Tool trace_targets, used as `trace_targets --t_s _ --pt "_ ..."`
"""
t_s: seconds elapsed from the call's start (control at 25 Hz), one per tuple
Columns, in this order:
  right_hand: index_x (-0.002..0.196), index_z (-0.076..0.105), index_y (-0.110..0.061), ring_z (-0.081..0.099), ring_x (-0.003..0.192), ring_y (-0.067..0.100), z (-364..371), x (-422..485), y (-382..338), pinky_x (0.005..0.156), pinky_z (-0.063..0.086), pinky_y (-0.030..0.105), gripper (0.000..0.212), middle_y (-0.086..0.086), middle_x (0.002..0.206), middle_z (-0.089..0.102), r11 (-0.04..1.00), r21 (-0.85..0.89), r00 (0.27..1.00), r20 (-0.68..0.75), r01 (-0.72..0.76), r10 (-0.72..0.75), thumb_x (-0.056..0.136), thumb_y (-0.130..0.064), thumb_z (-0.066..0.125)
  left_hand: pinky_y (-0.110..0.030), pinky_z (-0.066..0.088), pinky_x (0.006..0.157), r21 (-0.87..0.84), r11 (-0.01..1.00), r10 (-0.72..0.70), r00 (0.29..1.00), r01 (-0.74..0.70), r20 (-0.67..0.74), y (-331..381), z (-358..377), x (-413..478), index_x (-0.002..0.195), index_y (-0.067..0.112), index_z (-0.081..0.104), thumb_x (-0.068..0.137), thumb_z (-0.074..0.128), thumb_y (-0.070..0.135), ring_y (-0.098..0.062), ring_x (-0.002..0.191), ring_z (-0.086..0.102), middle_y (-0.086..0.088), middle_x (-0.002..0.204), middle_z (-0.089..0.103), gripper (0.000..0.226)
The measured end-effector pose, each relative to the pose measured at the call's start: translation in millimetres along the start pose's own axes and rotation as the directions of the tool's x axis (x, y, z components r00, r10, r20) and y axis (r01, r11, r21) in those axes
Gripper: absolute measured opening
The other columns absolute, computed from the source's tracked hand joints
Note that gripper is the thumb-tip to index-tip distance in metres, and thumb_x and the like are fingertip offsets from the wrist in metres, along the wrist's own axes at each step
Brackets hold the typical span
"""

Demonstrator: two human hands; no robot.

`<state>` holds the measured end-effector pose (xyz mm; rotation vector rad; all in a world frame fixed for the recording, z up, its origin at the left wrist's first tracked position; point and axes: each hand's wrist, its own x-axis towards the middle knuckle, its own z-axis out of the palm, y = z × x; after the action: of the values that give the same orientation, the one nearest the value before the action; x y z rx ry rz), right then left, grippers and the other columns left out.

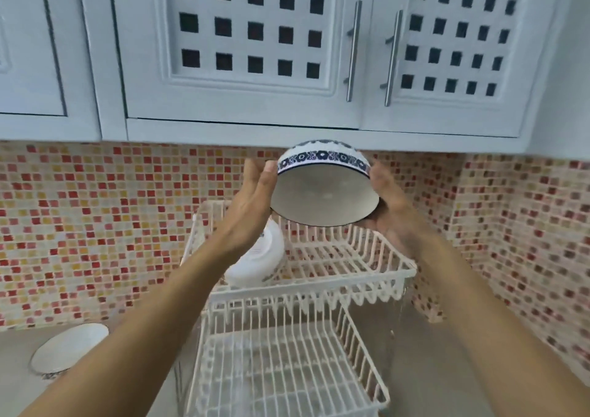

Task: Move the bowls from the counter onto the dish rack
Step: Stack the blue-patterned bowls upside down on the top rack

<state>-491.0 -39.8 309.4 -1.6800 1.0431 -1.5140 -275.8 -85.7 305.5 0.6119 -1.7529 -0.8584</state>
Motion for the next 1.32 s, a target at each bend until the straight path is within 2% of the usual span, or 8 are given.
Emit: trace_targets --t_s 0.16,0.28,0.44,0.56,0.64,0.8,1.08,1.32 --pt "0.124 0.045 -0.053 0.058 0.114 0.017 -50.3 12.9 23.4 0.094 0.052 0.043 0.075 -0.015 0.129 0.053 0.993 -0.063 0.995 0.034 0.1 -0.098 0.056 -0.077 0.063 -0.041 0.05 0.09 0.265 0.964 -0.042 0.999 0.034 0.024 -1.3 36.8 34.0 0.106 0.024 0.035 0.083 0.031 0.07 -0.019 0.103 0.057 0.011 0.101 0.053 0.051" --pt "0.129 0.035 -0.056 0.052 0.121 0.012 -77.5 33.9 47.2 0.099 0.049 0.041 0.082 -0.012 0.139 0.044 0.956 -0.252 0.987 0.098 0.147 -0.126 0.055 -0.082 0.058 -0.034 0.051 0.084 0.471 0.88 -0.121 0.989 0.067 0.085 -10.6 52.5 57.4 0.121 0.027 0.03 0.072 0.047 0.073 -0.017 0.097 0.063 0.005 0.113 0.058 0.07" --pt "0.141 0.019 -0.05 0.04 0.131 0.016 -106.1 59.9 76.3 0.099 0.049 0.04 0.107 -0.016 0.146 0.029 0.936 -0.344 0.974 0.225 0.08 0.0 0.049 -0.07 0.071 -0.023 0.055 0.079 0.505 0.854 -0.232 0.96 0.125 0.154 -38.4 71.1 68.0 0.139 0.036 0.023 0.065 0.066 0.068 -0.01 0.092 0.065 0.005 0.118 0.059 0.091" --pt "0.149 0.008 -0.036 0.031 0.134 0.008 -114.6 76.8 93.1 0.106 0.039 0.031 0.123 -0.011 0.155 0.02 0.889 -0.457 0.942 0.296 -0.002 0.155 0.051 -0.046 0.082 -0.032 0.055 0.089 0.575 0.803 -0.305 0.937 0.157 0.17 -53.9 77.5 77.4 0.139 0.035 0.026 0.064 0.073 0.062 -0.016 0.101 0.063 0.005 0.12 0.056 0.093" --pt "0.15 0.005 -0.028 0.029 0.138 0.011 -115.3 88.1 102.8 0.112 0.032 0.032 0.13 -0.009 0.156 0.018 0.81 -0.586 0.911 0.334 0.001 0.241 0.048 -0.044 0.085 -0.032 0.053 0.089 0.678 0.717 -0.369 0.912 0.158 0.178 -60.6 78.7 85.1 0.136 0.029 0.029 0.066 0.077 0.055 -0.018 0.099 0.061 0.003 0.116 0.056 0.089" --pt "0.149 0.01 -0.027 0.031 0.135 0.009 -110.4 104.7 116.1 0.115 0.026 0.032 0.132 -0.015 0.15 0.025 0.607 -0.781 0.866 0.398 0.147 0.302 0.044 -0.059 0.084 -0.038 0.051 0.094 0.793 0.584 -0.496 0.85 0.176 0.177 -78.3 88.9 92.5 0.13 0.021 0.028 0.064 0.082 0.046 -0.022 0.104 0.058 -0.002 0.119 0.057 0.089" --pt "0.127 0.038 -0.04 0.054 0.107 0.016 -96.3 118.8 131.6 0.09 0.048 0.038 0.103 -0.012 0.126 0.058 0.33 -0.903 0.813 0.403 0.277 0.42 0.036 -0.066 0.079 -0.039 0.049 0.098 0.889 0.412 -0.624 0.773 0.197 0.118 -104.4 113.9 101.3 0.145 0.013 0.007 0.066 0.082 0.042 -0.03 0.118 0.054 -0.011 0.134 0.053 0.113" --pt "0.128 0.035 -0.038 0.055 0.107 0.017 -90.0 119.3 139.3 0.086 0.049 0.037 0.109 -0.011 0.124 0.057 0.281 -0.91 0.804 0.404 0.305 0.435 0.033 -0.068 0.08 -0.034 0.046 0.094 0.92 0.335 -0.667 0.741 0.203 0.079 -101.5 120.3 93.4 0.148 0.009 -0.007 0.071 0.078 0.042 -0.03 0.122 0.052 -0.013 0.138 0.05 0.12"
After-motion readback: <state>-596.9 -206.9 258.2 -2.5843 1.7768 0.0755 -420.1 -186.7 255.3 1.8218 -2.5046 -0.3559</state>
